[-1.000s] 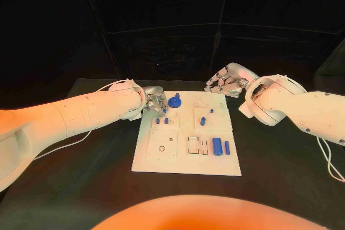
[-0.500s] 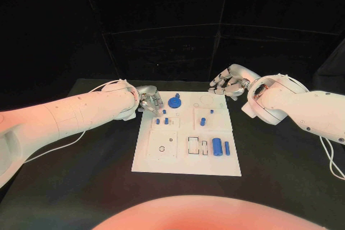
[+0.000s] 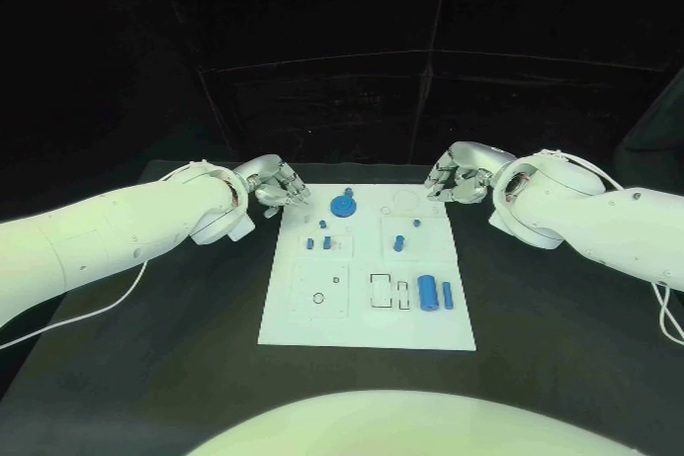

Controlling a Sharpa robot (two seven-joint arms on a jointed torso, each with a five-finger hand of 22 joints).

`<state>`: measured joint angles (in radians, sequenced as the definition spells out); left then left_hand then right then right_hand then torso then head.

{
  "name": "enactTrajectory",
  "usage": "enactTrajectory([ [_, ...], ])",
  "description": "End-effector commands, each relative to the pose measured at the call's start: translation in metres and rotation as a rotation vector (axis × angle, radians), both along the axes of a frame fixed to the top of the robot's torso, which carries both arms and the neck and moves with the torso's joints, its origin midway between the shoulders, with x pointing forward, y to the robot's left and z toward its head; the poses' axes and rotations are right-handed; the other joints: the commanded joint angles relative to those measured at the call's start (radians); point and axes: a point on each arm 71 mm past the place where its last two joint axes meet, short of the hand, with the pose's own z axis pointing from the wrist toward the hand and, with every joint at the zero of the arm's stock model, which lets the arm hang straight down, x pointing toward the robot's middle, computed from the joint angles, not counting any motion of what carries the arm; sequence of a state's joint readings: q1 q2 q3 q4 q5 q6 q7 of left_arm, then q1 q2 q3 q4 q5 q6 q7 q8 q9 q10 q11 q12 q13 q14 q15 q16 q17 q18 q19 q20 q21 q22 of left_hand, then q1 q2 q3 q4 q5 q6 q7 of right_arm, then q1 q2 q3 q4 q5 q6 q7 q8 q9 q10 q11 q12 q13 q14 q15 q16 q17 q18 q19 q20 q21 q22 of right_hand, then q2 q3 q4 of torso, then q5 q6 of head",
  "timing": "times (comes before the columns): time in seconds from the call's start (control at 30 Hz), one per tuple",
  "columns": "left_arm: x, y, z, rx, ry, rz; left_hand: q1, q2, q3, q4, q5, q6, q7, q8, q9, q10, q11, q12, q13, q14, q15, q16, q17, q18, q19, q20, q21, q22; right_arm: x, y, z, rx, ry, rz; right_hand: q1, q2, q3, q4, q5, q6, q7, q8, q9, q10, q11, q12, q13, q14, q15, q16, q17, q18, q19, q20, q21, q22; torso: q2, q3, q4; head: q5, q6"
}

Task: Assemble the parts on the task board

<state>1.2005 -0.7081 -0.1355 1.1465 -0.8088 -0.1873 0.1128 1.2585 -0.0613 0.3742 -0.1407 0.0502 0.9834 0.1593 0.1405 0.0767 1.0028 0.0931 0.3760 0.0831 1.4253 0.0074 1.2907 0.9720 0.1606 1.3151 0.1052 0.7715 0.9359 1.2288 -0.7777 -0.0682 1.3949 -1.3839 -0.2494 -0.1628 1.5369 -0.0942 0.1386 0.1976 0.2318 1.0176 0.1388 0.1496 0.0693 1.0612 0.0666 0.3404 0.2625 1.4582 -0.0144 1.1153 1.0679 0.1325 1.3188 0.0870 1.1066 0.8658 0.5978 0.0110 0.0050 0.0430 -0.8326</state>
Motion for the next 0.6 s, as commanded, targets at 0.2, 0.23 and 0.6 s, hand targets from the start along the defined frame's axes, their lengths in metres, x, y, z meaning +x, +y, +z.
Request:
enactTrajectory([
  [0.2, -0.011, -0.008, 0.021, -0.653, -0.035, 0.126, -0.012, 0.024, 0.002, 0.024, -0.001, 0.014, 0.001, 0.000, -0.008, -0.001, 0.002, 0.027, -0.003, -0.136, 0.005, -0.150, -0.257, 0.022, -0.099, 0.007, -0.159, -0.113, -0.005, 0.006, -0.017, -0.171, -0.089, 0.120, 0.009, -0.016, 0.016, -0.002, -0.019, -0.018, 0.000, -0.032, -0.005, -0.005, 0.006, -0.048, -0.056, 0.027, 0.005, 0.026, 0.023, -0.007, 0.020, 0.003, 0.017, 0.019, 0.001, 0.0003, -0.0005, -0.037, 0.009],
  [0.23, -0.013, -0.009, 0.021, -0.678, -0.032, 0.127, -0.011, 0.025, 0.002, 0.025, -0.001, 0.015, 0.001, 0.000, -0.008, 0.002, 0.001, 0.031, -0.003, -0.142, 0.005, -0.155, -0.266, 0.022, -0.102, 0.007, -0.162, -0.115, -0.005, 0.007, -0.019, -0.176, -0.086, 0.123, 0.009, -0.017, 0.017, -0.002, -0.021, -0.021, 0.001, -0.035, -0.005, -0.006, 0.007, -0.052, -0.061, 0.028, 0.005, 0.029, 0.025, -0.008, 0.021, 0.004, 0.018, 0.021, 0.001, 0.0008, -0.0013, -0.039, 0.010],
  [0.6, -0.026, -0.011, 0.020, -0.856, 0.015, 0.198, -0.004, 0.032, 0.005, 0.025, -0.001, 0.009, 0.006, -0.004, -0.010, 0.009, 0.001, 0.043, -0.001, -0.158, 0.004, -0.166, -0.289, 0.022, -0.108, 0.007, -0.174, -0.124, -0.009, 0.020, -0.039, -0.192, -0.052, 0.168, 0.012, -0.024, 0.032, -0.011, -0.034, -0.030, 0.013, -0.060, -0.003, -0.013, 0.020, -0.094, -0.120, 0.032, 0.014, 0.040, 0.036, -0.009, 0.029, 0.013, 0.027, 0.031, 0.001, 0.0000, 0.0028, -0.046, 0.018],
])
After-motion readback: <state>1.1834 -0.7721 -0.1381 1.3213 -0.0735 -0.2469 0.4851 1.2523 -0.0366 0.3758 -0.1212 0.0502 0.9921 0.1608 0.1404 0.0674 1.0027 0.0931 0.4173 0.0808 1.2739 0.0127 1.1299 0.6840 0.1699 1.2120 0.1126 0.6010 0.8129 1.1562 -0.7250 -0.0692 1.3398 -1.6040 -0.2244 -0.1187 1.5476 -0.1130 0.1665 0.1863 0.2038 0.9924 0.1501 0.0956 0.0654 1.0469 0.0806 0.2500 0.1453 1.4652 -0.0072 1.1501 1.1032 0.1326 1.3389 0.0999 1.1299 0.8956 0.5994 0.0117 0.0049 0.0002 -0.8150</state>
